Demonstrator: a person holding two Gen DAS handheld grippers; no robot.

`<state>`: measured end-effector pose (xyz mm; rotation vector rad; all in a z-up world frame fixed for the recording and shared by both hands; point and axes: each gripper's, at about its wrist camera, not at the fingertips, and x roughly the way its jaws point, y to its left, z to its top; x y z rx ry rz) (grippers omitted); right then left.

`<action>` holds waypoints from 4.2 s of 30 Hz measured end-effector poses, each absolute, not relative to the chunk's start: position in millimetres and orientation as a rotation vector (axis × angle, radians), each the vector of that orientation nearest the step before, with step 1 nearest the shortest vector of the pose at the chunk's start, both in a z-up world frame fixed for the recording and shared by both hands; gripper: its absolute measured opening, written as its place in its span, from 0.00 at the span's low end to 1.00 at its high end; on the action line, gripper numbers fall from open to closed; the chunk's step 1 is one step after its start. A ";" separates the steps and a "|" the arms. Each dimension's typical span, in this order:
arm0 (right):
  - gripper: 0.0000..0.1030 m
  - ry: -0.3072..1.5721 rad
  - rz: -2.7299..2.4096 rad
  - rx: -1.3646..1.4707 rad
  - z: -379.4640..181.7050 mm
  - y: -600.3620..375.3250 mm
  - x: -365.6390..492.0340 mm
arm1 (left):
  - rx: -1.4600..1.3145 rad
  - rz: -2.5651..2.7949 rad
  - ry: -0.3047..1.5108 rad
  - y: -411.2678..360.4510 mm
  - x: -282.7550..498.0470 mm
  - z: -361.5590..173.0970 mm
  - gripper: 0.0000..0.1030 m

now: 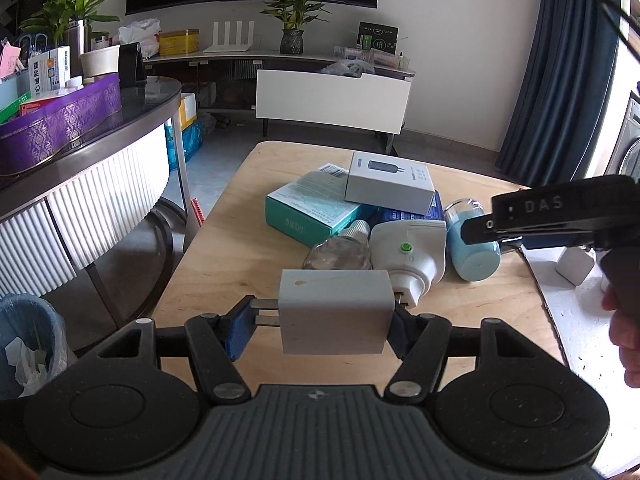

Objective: Organize rigid objects

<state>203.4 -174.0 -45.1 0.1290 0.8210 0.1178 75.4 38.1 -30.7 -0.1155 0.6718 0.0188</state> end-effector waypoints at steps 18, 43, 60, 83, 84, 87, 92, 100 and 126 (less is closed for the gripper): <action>0.55 0.849 0.101 0.118 -59.0 -170.0 204.8 | -0.107 0.004 0.670 30.9 100.3 -20.8 0.64; 0.55 0.727 0.100 0.161 1.5 -179.7 118.3 | -0.075 -0.010 0.625 3.8 83.8 14.8 0.64; 0.55 0.708 0.075 0.189 10.2 -194.4 90.5 | -0.055 -0.051 0.625 -15.0 71.7 20.0 0.64; 0.55 0.682 0.003 0.240 18.3 -230.0 63.4 | -0.016 -0.141 0.630 -43.5 66.6 20.2 0.64; 0.55 0.680 0.001 0.242 18.7 -231.3 62.5 | -0.014 -0.146 0.629 -45.0 66.4 20.5 0.64; 0.55 0.674 -0.011 0.244 20.0 -234.7 60.0 | -0.010 -0.157 0.627 -48.7 66.2 20.8 0.64; 0.55 0.666 -0.034 0.252 21.4 -242.2 55.2 | -0.006 -0.172 0.626 -52.9 64.4 20.8 0.64; 0.55 0.653 -0.064 0.259 24.0 -252.0 48.3 | 0.000 -0.197 0.626 -63.0 63.8 21.5 0.64; 0.55 0.608 -0.158 0.287 30.2 -287.2 26.2 | 0.029 -0.282 0.621 -97.9 61.0 20.9 0.64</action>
